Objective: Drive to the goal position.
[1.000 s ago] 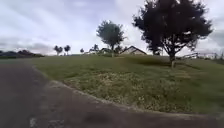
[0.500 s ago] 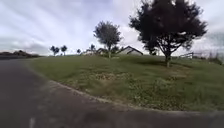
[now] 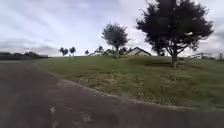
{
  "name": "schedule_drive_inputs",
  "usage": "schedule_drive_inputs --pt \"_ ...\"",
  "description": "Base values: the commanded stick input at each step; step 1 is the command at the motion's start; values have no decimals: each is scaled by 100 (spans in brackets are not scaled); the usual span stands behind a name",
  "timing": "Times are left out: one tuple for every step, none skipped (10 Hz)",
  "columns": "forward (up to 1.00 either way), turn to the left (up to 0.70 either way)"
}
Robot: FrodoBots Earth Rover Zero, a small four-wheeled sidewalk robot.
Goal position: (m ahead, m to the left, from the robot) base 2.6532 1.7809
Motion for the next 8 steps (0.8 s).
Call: schedule_drive_inputs --pt "-70 -34" --pt "-70 -34" --pt "-70 -34" --pt "-70 -34" --pt "-70 -34" --pt "-70 -34" --pt "-70 -34" --pt "-70 -34"
